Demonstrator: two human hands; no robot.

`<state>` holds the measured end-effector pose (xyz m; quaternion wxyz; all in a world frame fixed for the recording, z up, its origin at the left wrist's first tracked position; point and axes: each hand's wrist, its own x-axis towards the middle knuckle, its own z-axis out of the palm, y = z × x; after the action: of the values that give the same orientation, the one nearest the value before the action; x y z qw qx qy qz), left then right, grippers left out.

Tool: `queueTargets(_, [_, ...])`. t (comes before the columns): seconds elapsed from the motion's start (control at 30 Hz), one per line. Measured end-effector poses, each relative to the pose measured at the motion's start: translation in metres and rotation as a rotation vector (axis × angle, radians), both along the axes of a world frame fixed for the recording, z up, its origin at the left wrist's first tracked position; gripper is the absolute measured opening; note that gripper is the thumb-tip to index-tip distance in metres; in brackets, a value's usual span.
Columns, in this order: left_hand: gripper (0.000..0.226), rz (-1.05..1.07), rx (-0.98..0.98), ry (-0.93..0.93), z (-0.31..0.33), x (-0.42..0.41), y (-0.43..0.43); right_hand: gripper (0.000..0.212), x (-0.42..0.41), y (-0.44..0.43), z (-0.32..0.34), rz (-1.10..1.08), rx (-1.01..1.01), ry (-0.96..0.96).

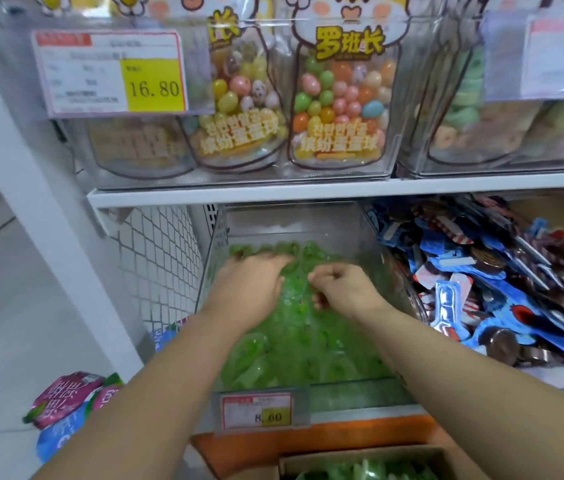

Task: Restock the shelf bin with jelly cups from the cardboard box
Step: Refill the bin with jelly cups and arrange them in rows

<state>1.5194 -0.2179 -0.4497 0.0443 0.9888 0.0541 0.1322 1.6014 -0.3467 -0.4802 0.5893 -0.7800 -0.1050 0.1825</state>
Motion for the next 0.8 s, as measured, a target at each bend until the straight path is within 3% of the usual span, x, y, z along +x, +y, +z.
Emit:
queueTargets(0.1, [0.036, -0.042, 0.013, -0.109, 0.009, -0.038, 0.004, 0.009, -0.034, -0.011, 0.020, 0.458, -0.342, -0.315])
queueTargets(0.17, [0.032, -0.057, 0.016, -0.152, 0.010, -0.057, 0.005, 0.011, -0.055, -0.011, 0.027, 0.634, -0.500, -0.438])
queueTargets(0.3, [0.027, -0.100, 0.050, -0.250, 0.005, -0.081, 0.007, 0.022, -0.078, 0.003, 0.027, 0.629, -0.615, -0.435])
queueTargets(0.5, [0.018, -0.108, 0.054, -0.294, 0.001, -0.092, 0.011, 0.015, -0.091, 0.013, 0.036, 0.747, -0.571, -0.336])
queueTargets(0.63, [0.020, -0.103, 0.020, -0.266, 0.001, -0.101, 0.011, 0.026, -0.091, 0.010, 0.037, 0.651, -0.551, -0.329])
queueTargets(0.8, [0.018, -0.096, -0.046, -0.251, 0.007, -0.104, 0.004, 0.008, -0.086, -0.004, 0.031, 0.548, -0.481, -0.180])
